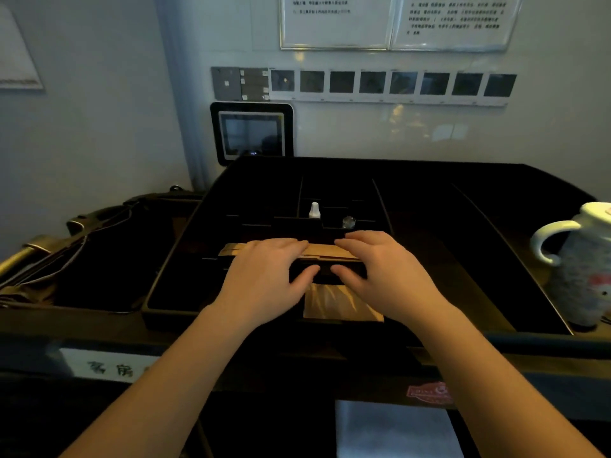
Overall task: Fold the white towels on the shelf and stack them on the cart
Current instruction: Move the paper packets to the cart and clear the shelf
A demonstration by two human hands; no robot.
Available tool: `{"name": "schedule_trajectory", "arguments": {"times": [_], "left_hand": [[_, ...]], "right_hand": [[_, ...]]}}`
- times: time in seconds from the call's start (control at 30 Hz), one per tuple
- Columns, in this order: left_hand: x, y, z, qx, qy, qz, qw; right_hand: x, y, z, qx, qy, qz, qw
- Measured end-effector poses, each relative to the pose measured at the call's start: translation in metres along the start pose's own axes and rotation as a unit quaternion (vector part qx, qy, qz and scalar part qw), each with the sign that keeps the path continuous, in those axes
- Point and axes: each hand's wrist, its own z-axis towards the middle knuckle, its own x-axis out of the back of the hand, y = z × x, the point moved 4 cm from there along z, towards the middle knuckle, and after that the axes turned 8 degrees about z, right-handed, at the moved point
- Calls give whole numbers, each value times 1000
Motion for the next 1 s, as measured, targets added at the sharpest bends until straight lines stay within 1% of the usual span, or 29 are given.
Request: {"name": "schedule_trajectory", "arguments": {"times": [0.17, 0.3, 0.37, 0.47, 0.57, 0.67, 0.83, 1.0], "left_hand": [[19, -27, -24, 96, 44, 38, 994], [37, -47, -53, 168, 35, 79, 982], [48, -58, -74, 206, 28, 101, 973], [66, -71, -113, 279, 19, 136, 951], [89, -76, -160, 350, 19, 171, 921], [114, -75, -217, 418, 13, 199, 886], [150, -56, -318, 551, 2, 254, 795], [200, -14, -419, 644, 5, 293, 706]], "right_hand": [[-11, -38, 14, 20, 22, 45, 999], [-26, -71, 20, 46, 23, 78, 996], [-37, -90, 22, 71, 12, 97, 993], [-54, -126, 22, 123, -25, 140, 982], [-70, -169, 13, 188, -56, 182, 964], [-88, -215, -11, 241, -93, 237, 936], [-110, -289, -69, 321, -164, 312, 879], [-117, -368, -141, 391, -225, 363, 815]]}}
